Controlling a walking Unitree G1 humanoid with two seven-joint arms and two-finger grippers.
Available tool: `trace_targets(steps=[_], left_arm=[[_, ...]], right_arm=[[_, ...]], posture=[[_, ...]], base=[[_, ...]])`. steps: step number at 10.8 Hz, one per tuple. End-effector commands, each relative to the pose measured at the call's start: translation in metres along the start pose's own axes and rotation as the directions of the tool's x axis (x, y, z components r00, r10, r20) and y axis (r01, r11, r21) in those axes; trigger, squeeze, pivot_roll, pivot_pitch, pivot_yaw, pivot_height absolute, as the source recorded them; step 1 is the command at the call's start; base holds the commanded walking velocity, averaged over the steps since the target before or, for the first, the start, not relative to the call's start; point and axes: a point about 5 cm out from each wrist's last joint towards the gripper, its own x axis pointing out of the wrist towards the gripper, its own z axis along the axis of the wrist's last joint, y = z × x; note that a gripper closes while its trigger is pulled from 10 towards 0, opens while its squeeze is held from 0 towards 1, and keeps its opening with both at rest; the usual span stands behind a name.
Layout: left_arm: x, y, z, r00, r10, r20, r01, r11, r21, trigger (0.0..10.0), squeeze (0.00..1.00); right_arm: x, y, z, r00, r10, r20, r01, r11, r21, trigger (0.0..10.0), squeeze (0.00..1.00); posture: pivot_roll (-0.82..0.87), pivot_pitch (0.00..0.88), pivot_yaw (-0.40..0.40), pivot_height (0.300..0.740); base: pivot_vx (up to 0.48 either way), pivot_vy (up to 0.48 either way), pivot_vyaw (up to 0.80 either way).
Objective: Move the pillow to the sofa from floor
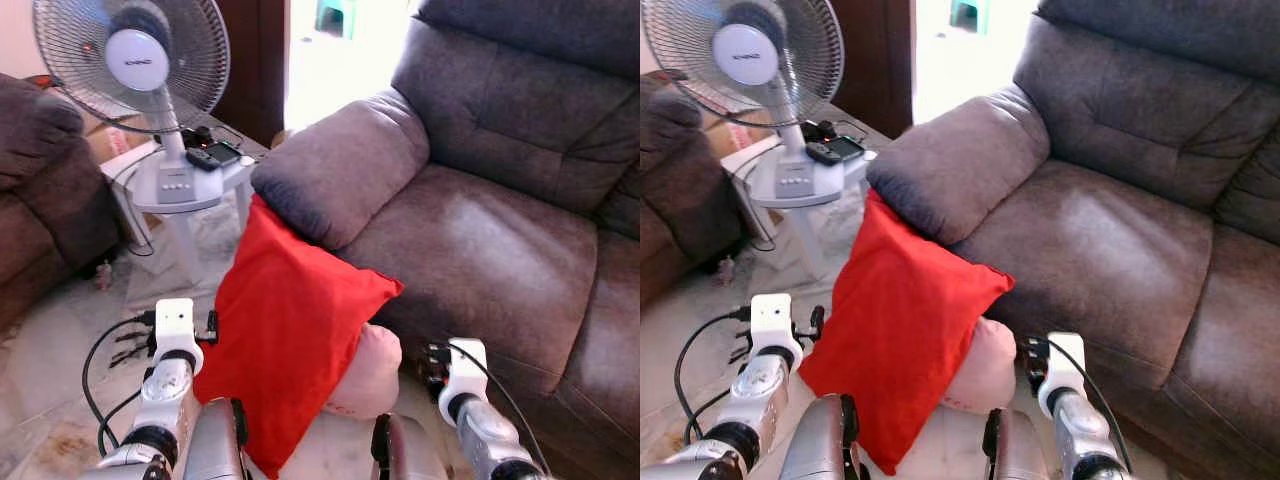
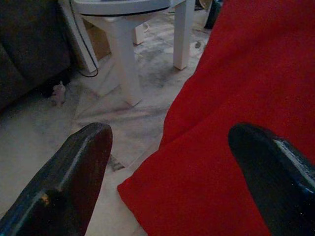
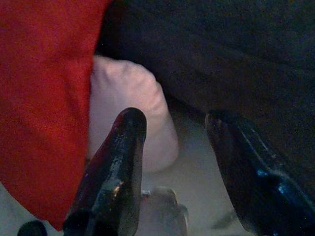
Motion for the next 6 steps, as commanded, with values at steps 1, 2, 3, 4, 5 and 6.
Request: trace_targets(steps=[1, 2, 3, 4, 5, 6], left_arm=[[0.002, -0.001, 0.006, 1.0, -0.002, 0.025, 0.002, 1.0, -0.005, 10.0, 0.0], [0.003, -0.003, 0.007, 1.0, -0.005, 0.03, 0.005, 1.0, -0.006, 10.0, 0.0], [0.002, -0.005, 0.007, 0.999, -0.008, 0.033, 0.008, 1.0, -0.008, 10.0, 0.0], [0.002, -0.007, 0.007, 0.999, -0.014, 0.035, 0.014, 1.0, -0.005, 10.0, 0.0], [0.002, -0.009, 0.007, 0.999, -0.023, 0.037, 0.023, 1.0, 0.001, 10.0, 0.0], [0.002, -0.009, 0.007, 0.999, -0.026, 0.038, 0.026, 1.0, 0.005, 10.0, 0.0]], right_arm=[[0.005, 0.003, 0.019, 0.998, 0.019, 0.062, -0.018, 1.0, -0.016, 10.0, 0.0], [0.008, 0.007, 0.027, 0.995, 0.037, 0.087, -0.035, 0.999, -0.031, 10.0, 0.0], [0.009, 0.011, 0.031, 0.995, 0.046, 0.094, -0.042, 0.998, -0.045, 10.0, 0.0], [0.009, 0.011, 0.032, 0.994, 0.045, 0.095, -0.042, 0.999, -0.033, 10.0, 0.0], [0.009, 0.012, 0.031, 0.994, 0.051, 0.093, -0.048, 0.998, -0.036, 10.0, 0.0], [0.009, 0.013, 0.029, 0.995, 0.051, 0.089, -0.049, 0.998, -0.026, 10.0, 0.0]], posture=[[0.02, 0.058, -0.092, 0.579], [0.02, 0.055, -0.094, 0.579], [0.03, 0.051, -0.095, 0.579], [0.03, 0.051, -0.096, 0.579], [0.03, 0.05, -0.097, 0.579], [0.03, 0.047, -0.096, 0.579]], base=[[0.0, 0.0, 0.0], [0.0, 0.0, 0.61], [0.0, 0.0, 0.8], [0.0, 0.0, 0.8], [0.0, 0.0, 0.0], [0.0, 0.0, 0.0]])
